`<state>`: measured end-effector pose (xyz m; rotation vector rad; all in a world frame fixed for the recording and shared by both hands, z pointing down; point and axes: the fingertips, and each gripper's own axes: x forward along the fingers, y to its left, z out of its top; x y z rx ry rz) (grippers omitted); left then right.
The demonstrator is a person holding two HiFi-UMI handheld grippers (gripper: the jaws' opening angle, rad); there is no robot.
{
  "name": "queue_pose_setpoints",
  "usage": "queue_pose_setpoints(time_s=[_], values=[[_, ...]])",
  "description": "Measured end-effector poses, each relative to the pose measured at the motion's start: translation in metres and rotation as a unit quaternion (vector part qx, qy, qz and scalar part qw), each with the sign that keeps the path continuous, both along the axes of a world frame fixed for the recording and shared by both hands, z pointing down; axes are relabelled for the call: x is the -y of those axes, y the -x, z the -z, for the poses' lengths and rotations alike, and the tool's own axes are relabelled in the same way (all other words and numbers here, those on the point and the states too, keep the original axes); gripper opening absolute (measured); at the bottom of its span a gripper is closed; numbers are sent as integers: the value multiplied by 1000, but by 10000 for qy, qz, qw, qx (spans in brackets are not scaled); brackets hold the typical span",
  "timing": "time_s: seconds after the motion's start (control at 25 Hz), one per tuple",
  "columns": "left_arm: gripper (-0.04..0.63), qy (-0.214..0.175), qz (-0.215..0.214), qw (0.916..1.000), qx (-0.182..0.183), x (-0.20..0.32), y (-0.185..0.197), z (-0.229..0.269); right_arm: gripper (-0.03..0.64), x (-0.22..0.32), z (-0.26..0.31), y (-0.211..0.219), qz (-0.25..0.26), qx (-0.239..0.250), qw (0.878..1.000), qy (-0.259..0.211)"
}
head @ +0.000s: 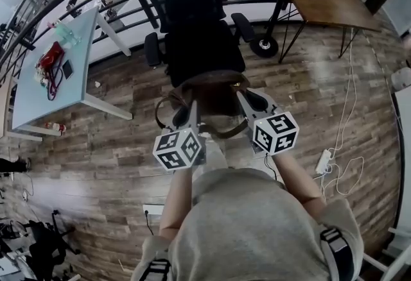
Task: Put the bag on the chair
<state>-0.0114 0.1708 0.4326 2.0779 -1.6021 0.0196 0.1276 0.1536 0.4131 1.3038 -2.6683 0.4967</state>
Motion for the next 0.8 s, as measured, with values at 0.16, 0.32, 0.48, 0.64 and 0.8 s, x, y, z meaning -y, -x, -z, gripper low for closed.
queue_pose_setpoints(time_s=[0.16, 0.32, 0.48, 0.64, 0.8], values=[[49, 47, -33, 10000, -33, 39, 14, -6, 32, 38, -5, 13, -64, 99, 9998, 134], [49, 65, -104, 9999, -41, 82, 28, -7, 32, 81, -7, 27, -170, 91, 9997, 154], [49, 85, -153, 9998, -65, 123, 42, -7, 32, 122, -7, 41, -239, 90, 9995, 171], [49, 103, -239, 9996, -67, 162, 53, -5, 32, 160, -5, 51, -325, 103, 9992, 187], [49, 100, -285, 9995, -75, 198, 65, -1, 32, 194, -1, 63, -397, 127, 9989, 196]])
